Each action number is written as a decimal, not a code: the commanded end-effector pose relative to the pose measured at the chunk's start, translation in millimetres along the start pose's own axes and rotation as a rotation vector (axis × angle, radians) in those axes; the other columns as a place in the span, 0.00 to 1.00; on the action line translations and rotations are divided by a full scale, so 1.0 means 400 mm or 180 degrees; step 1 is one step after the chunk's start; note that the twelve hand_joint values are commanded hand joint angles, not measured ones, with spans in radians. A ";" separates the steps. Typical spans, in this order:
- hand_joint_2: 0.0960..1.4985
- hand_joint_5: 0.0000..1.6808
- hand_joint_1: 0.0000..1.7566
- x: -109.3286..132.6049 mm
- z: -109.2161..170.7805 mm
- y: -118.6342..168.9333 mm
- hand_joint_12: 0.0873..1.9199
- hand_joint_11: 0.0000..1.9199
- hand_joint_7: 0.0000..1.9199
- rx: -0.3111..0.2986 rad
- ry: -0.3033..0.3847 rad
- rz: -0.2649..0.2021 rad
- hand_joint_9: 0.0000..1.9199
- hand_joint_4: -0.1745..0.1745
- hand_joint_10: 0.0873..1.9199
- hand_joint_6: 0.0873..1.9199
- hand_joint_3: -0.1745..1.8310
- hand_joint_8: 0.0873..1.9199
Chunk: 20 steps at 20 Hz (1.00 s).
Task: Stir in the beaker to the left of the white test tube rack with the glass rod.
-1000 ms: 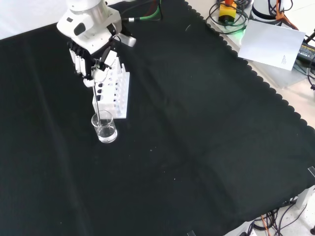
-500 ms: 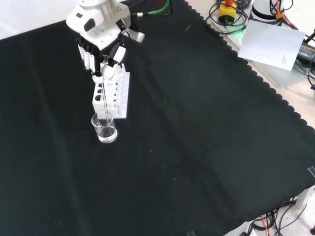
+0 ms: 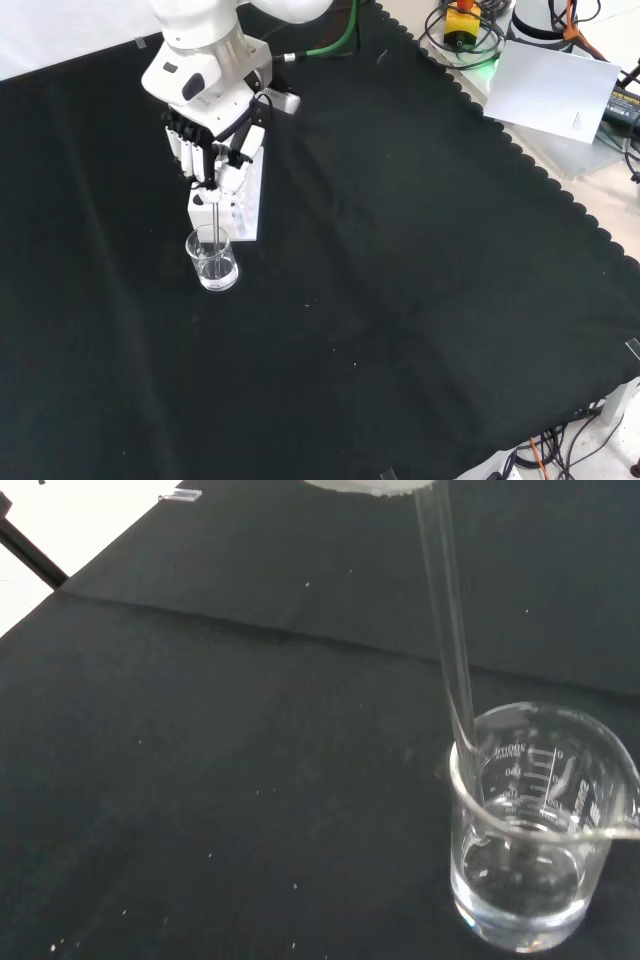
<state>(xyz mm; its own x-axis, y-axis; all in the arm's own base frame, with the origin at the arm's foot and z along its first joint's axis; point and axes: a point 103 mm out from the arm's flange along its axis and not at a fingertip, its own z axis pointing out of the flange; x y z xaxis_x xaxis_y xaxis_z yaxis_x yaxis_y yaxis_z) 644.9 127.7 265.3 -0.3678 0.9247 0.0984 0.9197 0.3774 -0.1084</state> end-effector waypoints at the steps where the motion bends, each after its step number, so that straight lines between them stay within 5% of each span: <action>1: 0.72 0.82 0.74 -0.068 0.001 0.012 0.50 0.72 0.61 0.0000 0.0015 0.0089 0.91 0.00 0.36 0.00 0.00 0.51; 10: 0.72 0.82 0.74 -0.159 -0.029 -0.052 0.50 0.72 0.61 0.0002 0.0009 0.0307 0.91 0.00 0.36 0.00 0.00 0.51; 20: 0.72 0.82 0.74 -0.086 -0.024 -0.085 0.50 0.72 0.61 0.0013 0.0048 0.0228 0.91 0.00 0.36 0.00 0.00 0.51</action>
<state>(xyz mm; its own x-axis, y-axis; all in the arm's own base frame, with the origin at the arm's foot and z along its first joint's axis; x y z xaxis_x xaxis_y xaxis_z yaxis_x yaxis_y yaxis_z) 635.1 69.5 271.0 -0.2861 0.9537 0.0928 0.9453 0.2968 -0.1353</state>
